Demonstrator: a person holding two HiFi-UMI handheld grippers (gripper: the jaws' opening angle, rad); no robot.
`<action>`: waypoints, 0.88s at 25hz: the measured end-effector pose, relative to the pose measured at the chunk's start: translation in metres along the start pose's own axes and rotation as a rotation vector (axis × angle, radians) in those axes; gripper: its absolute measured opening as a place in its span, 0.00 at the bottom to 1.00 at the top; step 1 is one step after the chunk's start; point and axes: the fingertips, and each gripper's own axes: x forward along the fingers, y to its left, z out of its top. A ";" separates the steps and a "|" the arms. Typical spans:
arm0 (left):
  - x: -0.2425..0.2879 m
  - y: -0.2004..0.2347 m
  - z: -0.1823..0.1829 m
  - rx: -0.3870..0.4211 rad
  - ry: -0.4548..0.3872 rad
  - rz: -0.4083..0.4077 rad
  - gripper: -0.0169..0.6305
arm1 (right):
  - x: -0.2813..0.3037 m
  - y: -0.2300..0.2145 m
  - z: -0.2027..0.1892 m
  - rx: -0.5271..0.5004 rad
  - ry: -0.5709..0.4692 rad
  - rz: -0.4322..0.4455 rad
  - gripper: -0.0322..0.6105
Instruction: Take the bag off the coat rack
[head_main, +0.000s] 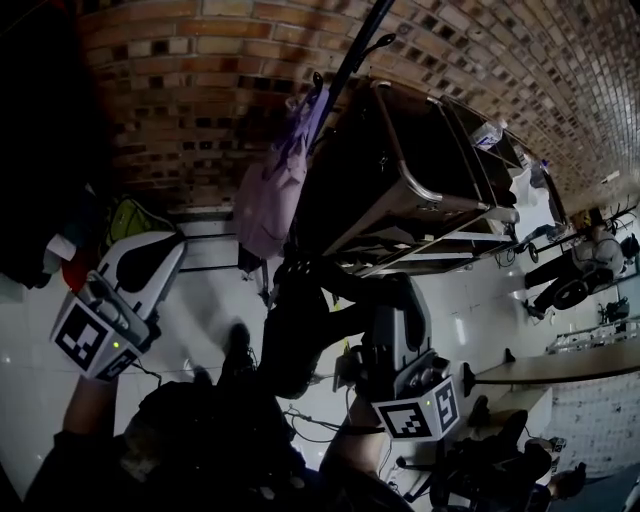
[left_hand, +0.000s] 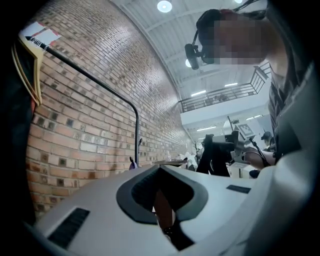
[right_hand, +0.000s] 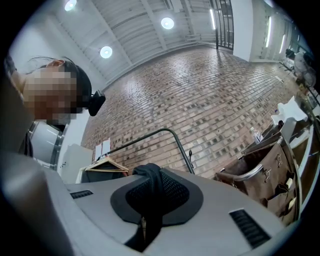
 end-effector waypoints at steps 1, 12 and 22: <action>-0.008 -0.002 0.002 -0.001 -0.001 0.003 0.05 | -0.003 0.007 -0.001 0.002 0.003 0.003 0.09; -0.071 -0.019 0.007 -0.013 0.006 0.016 0.05 | -0.033 0.058 -0.017 0.016 0.040 0.001 0.09; -0.088 -0.037 0.008 -0.022 -0.005 -0.012 0.05 | -0.059 0.077 -0.026 0.029 0.077 -0.033 0.09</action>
